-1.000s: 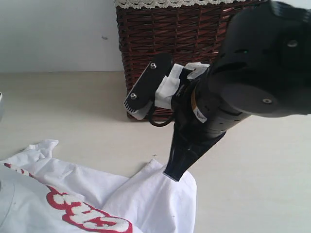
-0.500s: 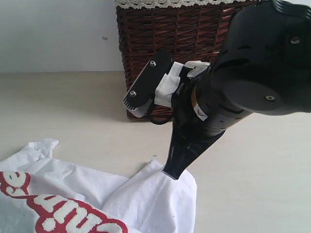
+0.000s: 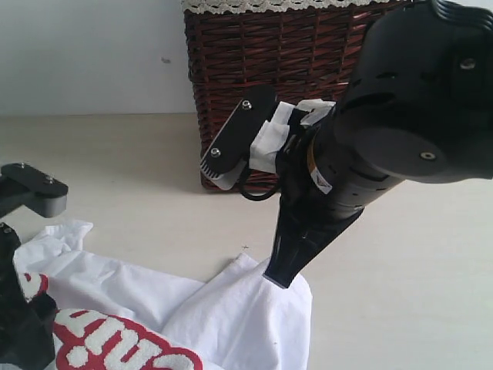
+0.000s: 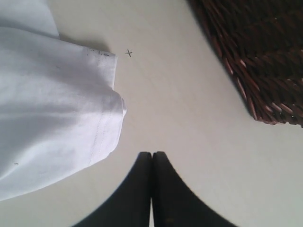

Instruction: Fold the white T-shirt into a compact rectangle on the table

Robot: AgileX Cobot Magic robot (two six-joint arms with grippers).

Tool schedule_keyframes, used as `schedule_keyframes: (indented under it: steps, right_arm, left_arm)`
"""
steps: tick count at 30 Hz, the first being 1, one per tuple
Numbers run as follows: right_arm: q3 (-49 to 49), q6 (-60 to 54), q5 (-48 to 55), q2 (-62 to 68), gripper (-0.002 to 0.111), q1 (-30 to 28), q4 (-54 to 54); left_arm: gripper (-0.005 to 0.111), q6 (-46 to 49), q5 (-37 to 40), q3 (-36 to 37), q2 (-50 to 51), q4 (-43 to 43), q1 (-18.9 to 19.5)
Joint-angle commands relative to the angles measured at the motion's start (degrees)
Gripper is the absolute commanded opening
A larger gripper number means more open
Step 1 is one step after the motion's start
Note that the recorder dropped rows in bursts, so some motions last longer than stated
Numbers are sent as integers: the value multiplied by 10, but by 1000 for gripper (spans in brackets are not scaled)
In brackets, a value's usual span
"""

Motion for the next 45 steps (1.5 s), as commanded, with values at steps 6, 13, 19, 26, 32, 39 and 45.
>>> schedule_keyframes:
  steps: [6, 13, 19, 26, 32, 39, 45]
  right_arm:
    - [1, -1, 9, -8, 0, -3, 1]
    - [1, -1, 8, -8, 0, -3, 0]
    - [1, -1, 10, -8, 0, -3, 0]
    - [1, -1, 14, -8, 0, -3, 0]
    - [1, 0, 16, -8, 0, -3, 0]
    - [1, 0, 16, -8, 0, -1, 1]
    - [1, 0, 16, -8, 0, -1, 1]
  left_arm:
    - [104, -8, -80, 45, 114, 4, 21]
    - [75, -4, -104, 46, 116, 5, 19]
    - [3, -9, -98, 74, 116, 71, 19]
    - [5, -70, -115, 75, 158, 203, 45]
    - [5, -196, -150, 56, 232, 326, 90]
    - [5, -195, -195, -26, 301, 273, 149]
    - [5, -169, -256, -102, 320, 218, 195]
